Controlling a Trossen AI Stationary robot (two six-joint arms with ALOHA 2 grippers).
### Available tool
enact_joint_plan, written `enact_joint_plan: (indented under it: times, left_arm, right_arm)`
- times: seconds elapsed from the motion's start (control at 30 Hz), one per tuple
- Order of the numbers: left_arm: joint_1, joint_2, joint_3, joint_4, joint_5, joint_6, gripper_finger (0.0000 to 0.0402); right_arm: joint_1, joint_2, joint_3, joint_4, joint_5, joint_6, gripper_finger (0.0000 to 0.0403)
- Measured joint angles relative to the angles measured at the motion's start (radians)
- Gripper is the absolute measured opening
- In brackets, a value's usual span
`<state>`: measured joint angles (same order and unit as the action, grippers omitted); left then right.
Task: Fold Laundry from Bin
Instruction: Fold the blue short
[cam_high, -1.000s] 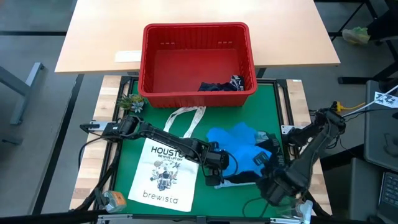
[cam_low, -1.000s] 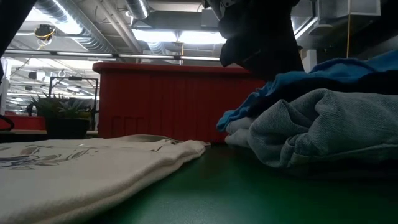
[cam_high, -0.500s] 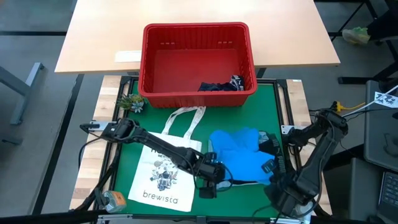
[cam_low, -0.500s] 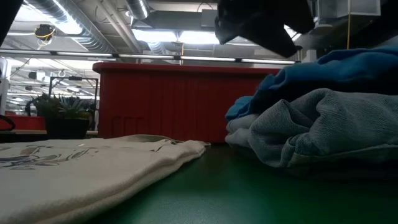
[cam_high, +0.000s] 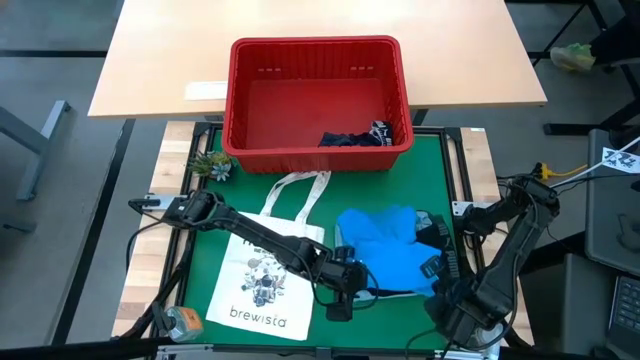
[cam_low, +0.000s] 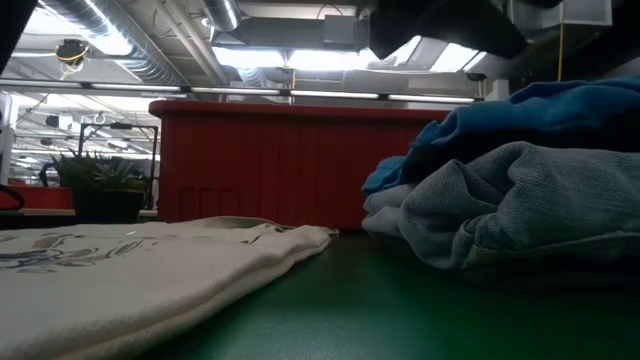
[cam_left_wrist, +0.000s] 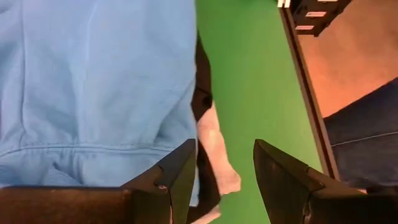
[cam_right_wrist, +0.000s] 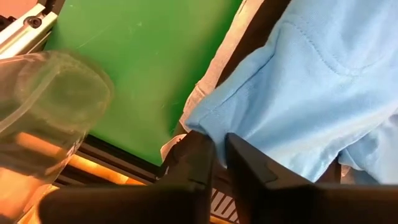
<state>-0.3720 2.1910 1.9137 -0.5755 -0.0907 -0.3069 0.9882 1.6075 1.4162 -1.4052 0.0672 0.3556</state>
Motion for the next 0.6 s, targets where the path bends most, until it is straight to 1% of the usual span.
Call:
enact_joint_plan:
  times: [0.23,0.33,0.4,0.47,0.6]
  left_arm:
    - [0.019,0.0,0.0,0.0,-0.021,0.0,0.0155]
    - [0.019,0.0,0.0,-0.004,-0.028,0.002,0.0155]
    - [0.021,0.0,0.0,-0.004,-0.052,0.003,0.0155]
    - [0.025,0.0,0.0,-0.006,-0.076,0.003,0.0155]
    - [0.035,0.0,0.0,-0.008,-0.086,-0.003,0.0155]
  right_arm:
    - [0.0,0.0,0.0,-0.026,0.0,0.032,0.0103]
    - [0.0,0.0,0.0,-0.071,0.0,0.037,0.0125]
    - [0.0,0.0,0.0,-0.112,0.008,0.033,0.0134]
    - [-0.002,0.0,0.0,-0.168,0.055,0.034,0.0137]
    - [-0.032,-0.003,-0.018,-0.165,0.172,0.039,0.0138]
